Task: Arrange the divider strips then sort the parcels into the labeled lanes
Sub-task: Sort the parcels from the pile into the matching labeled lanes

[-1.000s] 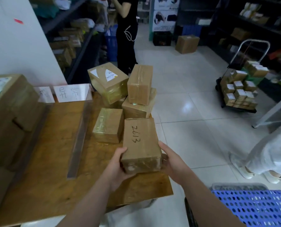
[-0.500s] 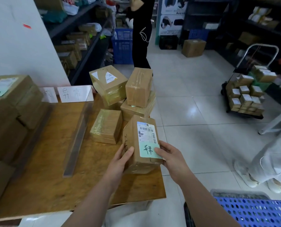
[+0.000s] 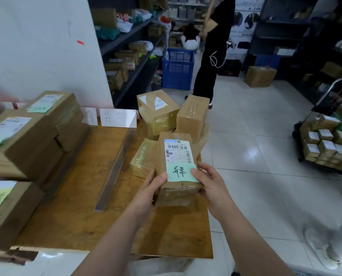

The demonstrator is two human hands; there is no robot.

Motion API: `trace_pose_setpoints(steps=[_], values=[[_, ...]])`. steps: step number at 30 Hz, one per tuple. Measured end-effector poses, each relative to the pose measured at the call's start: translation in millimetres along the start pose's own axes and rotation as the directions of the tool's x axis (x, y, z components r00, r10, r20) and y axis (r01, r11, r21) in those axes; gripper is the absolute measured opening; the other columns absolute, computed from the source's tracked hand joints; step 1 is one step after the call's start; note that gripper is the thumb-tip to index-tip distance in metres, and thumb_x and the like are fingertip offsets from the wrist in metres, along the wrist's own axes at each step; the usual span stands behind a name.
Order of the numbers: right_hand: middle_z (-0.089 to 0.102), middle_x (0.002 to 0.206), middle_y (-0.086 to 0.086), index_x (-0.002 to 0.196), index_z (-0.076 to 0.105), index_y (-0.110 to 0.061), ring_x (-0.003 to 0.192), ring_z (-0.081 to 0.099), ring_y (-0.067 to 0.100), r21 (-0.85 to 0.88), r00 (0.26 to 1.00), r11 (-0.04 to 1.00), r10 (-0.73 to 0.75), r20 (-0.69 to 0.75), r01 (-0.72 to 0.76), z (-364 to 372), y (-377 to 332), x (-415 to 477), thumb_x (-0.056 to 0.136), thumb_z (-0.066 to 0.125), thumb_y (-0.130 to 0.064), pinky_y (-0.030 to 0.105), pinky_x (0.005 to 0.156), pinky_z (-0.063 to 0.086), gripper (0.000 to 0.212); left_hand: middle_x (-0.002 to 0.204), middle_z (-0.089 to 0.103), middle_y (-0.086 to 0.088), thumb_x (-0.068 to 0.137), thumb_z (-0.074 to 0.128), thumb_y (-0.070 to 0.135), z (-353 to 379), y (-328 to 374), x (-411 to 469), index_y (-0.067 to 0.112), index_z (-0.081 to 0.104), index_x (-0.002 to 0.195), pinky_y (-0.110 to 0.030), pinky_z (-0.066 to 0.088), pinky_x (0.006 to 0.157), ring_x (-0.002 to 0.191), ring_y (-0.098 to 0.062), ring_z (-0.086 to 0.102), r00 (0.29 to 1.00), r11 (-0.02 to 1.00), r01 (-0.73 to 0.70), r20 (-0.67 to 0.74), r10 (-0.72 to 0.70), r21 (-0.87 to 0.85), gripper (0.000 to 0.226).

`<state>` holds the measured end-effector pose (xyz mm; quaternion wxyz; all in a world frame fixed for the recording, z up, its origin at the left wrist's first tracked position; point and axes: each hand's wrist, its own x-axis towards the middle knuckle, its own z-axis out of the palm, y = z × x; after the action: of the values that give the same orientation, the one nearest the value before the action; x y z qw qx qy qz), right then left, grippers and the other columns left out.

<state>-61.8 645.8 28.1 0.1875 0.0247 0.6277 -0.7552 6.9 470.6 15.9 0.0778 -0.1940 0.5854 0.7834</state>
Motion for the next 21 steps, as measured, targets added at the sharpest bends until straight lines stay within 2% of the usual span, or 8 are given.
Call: trace_pose_setpoints(steps=[3, 6, 7, 10, 13, 16, 19, 21], values=[[0.073, 0.107, -0.007, 0.118, 0.059, -0.029, 0.101, 0.069, 0.013, -0.019, 0.998, 1.000, -0.012, 0.060, 0.013, 30, -11, 10, 0.074, 0.077, -0.037, 0.037, 0.086, 0.056, 0.048, 0.127, 0.067, 0.004, 0.059, 0.072, 0.075, -22, 18, -2, 0.035, 0.047, 0.143, -0.046, 0.049, 0.101, 0.117, -0.021, 0.063, 0.997, 0.998, -0.063, -0.038, 0.063, 0.000, 0.096], [0.074, 0.104, -0.010, 0.117, 0.061, -0.032, 0.101, 0.068, 0.011, -0.042, 0.994, 0.999, -0.022, 0.104, 0.027, 65, -20, 20, 0.081, 0.075, -0.035, 0.039, 0.089, 0.055, 0.040, 0.117, 0.072, 0.009, 0.069, 0.062, 0.074, -47, 38, -3, 0.050, 0.067, 0.112, -0.039, 0.055, 0.088, 0.110, -0.017, 0.067, 0.989, 0.992, -0.126, -0.081, 0.125, -0.015, 0.050], [0.074, 0.104, -0.011, 0.117, 0.061, -0.032, 0.099, 0.069, 0.010, -0.043, 0.993, 0.999, -0.026, 0.118, 0.031, 78, -22, 24, 0.082, 0.074, -0.033, 0.039, 0.090, 0.055, 0.037, 0.116, 0.072, 0.009, 0.072, 0.060, 0.072, -56, 45, -1, 0.050, 0.068, 0.109, -0.041, 0.054, 0.088, 0.111, -0.017, 0.067, 0.985, 0.990, -0.134, -0.111, 0.130, -0.031, 0.043], [0.073, 0.108, -0.009, 0.118, 0.059, -0.031, 0.093, 0.071, 0.009, -0.050, 0.986, 0.998, -0.027, 0.164, 0.035, 119, -30, 41, 0.085, 0.072, -0.029, 0.038, 0.087, 0.057, 0.035, 0.119, 0.071, 0.004, 0.083, 0.053, 0.068, -88, 67, 7, 0.041, 0.068, 0.117, -0.045, 0.050, 0.095, 0.112, -0.021, 0.067, 0.983, 0.989, -0.139, -0.127, 0.133, -0.042, 0.046], [0.072, 0.109, -0.010, 0.120, 0.057, -0.035, 0.099, 0.069, 0.012, -0.094, 0.986, 0.995, -0.020, 0.168, 0.036, 163, -36, 64, 0.086, 0.071, -0.032, 0.038, 0.085, 0.057, 0.037, 0.110, 0.074, 0.005, 0.086, 0.047, 0.064, -125, 92, 20, 0.043, 0.073, 0.104, -0.037, 0.052, 0.083, 0.100, -0.017, 0.071, 0.970, 0.991, -0.136, -0.199, 0.136, 0.013, 0.038], [0.071, 0.112, -0.007, 0.124, 0.057, -0.029, 0.101, 0.068, 0.013, -0.104, 0.988, 0.994, -0.008, 0.153, 0.024, 207, -35, 96, 0.087, 0.071, -0.028, 0.037, 0.087, 0.056, 0.039, 0.105, 0.075, 0.006, 0.088, 0.046, 0.061, -167, 117, 43, 0.035, 0.069, 0.113, -0.035, 0.050, 0.081, 0.099, -0.017, 0.070, 0.958, 0.993, -0.100, -0.262, 0.115, 0.068, 0.042], [0.071, 0.111, -0.009, 0.123, 0.059, -0.026, 0.101, 0.067, 0.011, -0.146, 0.992, 0.989, 0.023, 0.125, -0.005, 248, -29, 132, 0.088, 0.070, -0.028, 0.036, 0.089, 0.056, 0.037, 0.096, 0.076, 0.012, 0.094, 0.045, 0.054, -209, 140, 69, 0.038, 0.072, 0.100, -0.030, 0.049, 0.074, 0.084, -0.007, 0.073, 0.957, 0.987, -0.084, -0.266, 0.119, 0.139, 0.032], [0.071, 0.111, -0.008, 0.124, 0.060, -0.025, 0.101, 0.067, 0.010, -0.148, 0.992, 0.988, 0.048, 0.120, -0.029, 270, -21, 157, 0.089, 0.068, -0.025, 0.033, 0.086, 0.056, 0.036, 0.098, 0.076, 0.013, 0.093, 0.045, 0.055, -235, 154, 88, 0.042, 0.072, 0.099, -0.031, 0.050, 0.075, 0.086, -0.005, 0.072, 0.966, 0.976, -0.067, -0.230, 0.115, 0.207, 0.031]])
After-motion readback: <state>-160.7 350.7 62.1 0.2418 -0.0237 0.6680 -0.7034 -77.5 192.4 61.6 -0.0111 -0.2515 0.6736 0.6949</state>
